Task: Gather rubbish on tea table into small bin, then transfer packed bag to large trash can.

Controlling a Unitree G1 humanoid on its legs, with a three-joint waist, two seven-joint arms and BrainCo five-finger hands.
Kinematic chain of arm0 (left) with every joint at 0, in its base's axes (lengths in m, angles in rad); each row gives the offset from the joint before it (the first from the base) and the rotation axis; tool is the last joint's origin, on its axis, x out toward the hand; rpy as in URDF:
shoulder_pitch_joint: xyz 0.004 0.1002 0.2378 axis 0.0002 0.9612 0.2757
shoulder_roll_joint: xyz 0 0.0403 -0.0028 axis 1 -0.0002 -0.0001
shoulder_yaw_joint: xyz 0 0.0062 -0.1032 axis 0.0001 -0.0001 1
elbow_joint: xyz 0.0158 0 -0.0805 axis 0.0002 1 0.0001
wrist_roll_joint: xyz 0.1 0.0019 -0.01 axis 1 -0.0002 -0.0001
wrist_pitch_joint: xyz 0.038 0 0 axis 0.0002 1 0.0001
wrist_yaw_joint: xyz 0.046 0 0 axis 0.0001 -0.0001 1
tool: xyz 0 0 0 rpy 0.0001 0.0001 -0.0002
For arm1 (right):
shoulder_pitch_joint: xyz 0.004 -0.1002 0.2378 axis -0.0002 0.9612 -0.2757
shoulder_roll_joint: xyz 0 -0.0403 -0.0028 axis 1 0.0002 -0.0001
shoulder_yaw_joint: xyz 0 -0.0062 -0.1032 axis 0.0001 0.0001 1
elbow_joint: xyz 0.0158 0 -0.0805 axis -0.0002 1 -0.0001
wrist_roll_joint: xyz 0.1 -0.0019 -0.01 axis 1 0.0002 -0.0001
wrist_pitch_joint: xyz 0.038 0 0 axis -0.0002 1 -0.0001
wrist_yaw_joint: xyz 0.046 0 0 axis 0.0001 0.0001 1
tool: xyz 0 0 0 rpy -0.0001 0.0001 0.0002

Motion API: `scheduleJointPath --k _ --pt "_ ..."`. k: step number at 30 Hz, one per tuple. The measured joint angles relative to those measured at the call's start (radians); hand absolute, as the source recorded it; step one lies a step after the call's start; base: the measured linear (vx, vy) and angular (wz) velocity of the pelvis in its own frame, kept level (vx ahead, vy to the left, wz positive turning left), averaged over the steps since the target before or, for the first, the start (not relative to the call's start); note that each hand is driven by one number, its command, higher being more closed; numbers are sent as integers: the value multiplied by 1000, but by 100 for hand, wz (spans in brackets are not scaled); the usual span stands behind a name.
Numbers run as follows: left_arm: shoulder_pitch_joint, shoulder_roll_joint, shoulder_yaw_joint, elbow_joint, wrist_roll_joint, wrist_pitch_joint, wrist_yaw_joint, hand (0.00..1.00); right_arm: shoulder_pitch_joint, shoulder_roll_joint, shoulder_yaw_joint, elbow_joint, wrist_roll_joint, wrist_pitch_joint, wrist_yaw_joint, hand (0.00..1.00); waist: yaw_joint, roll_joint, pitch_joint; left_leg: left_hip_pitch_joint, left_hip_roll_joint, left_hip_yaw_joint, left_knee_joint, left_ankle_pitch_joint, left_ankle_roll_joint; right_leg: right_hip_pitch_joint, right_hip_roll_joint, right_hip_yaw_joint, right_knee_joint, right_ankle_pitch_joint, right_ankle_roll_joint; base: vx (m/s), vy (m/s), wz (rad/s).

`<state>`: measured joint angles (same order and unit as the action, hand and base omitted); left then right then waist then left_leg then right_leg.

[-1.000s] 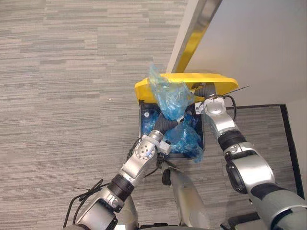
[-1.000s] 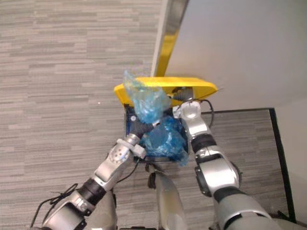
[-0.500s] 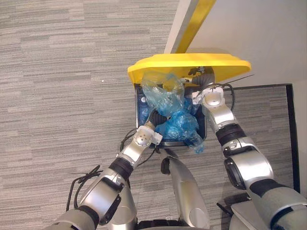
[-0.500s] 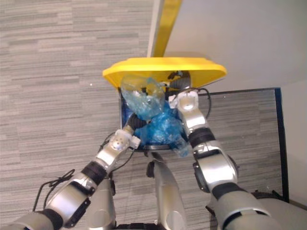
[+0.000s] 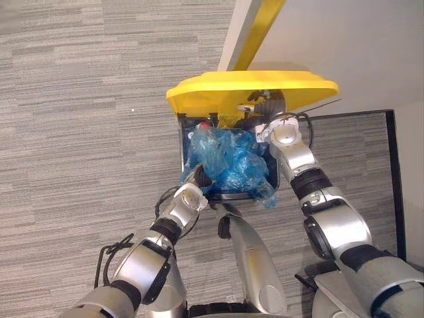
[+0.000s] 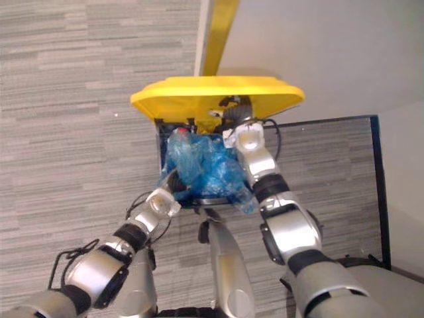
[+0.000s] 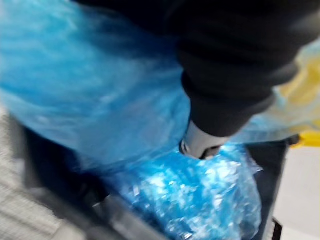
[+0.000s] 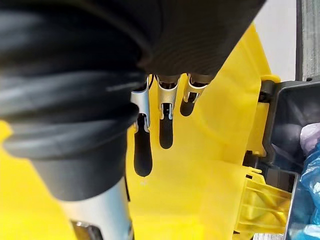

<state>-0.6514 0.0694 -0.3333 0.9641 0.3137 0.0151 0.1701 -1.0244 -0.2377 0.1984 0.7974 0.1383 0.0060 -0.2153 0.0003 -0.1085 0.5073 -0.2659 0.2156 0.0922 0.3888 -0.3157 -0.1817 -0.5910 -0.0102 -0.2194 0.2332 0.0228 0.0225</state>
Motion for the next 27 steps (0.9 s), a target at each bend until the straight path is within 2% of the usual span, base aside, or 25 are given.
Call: scheduleJointPath --k 5,11,14,17,18,20,25,27 --pt "61 21 17 -62 -18 -3 3 0 14 0 4 0 -6 0 8 0 4 0 0 26 -6 -5 0 -1 8 31 -7 -2 -3 -8 12 -1 -6 5" --pt "256 83 86 -349 -198 -51 5 0 162 -35 -5 -107 -22 -1 19 0 26 7 -6 57 -16 -21 -10 6 22 72 -21 -18 -10 -10 14 -2 -14 11" --pt "355 86 144 -451 -274 -76 2 0 255 -40 -41 -126 -36 -1 23 0 38 24 -14 80 -30 -25 -27 14 34 96 -36 -22 -10 -9 13 14 10 11" --pt "467 86 199 -519 -337 -98 -4 0 381 -37 -69 -159 -62 -1 34 0 49 50 -68 89 -39 -32 -32 14 34 107 -46 -26 -10 -9 13 25 21 9" --pt "501 86 219 -526 -358 -100 -8 0 416 -38 -84 -160 -62 -1 39 0 52 66 -82 96 -41 -40 -31 14 35 118 -52 -33 -9 -11 16 34 22 14" --pt "539 88 262 -527 -396 -101 -23 0 464 -34 -105 -160 -78 -1 43 0 57 79 -107 98 -50 -52 -31 18 40 124 -65 -43 4 -17 24 21 6 22" --pt "627 114 332 -505 -448 -106 -58 0 519 -1 -122 -160 -101 -1 55 0 63 78 -113 141 -64 -61 -17 12 55 166 -86 -46 31 -35 49 -18 7 10" --pt "669 113 369 -418 -455 -109 -74 0 558 27 -126 -161 -104 -1 60 0 68 79 -117 152 -76 -62 14 2 68 183 -100 -43 45 -44 61 -59 12 3"
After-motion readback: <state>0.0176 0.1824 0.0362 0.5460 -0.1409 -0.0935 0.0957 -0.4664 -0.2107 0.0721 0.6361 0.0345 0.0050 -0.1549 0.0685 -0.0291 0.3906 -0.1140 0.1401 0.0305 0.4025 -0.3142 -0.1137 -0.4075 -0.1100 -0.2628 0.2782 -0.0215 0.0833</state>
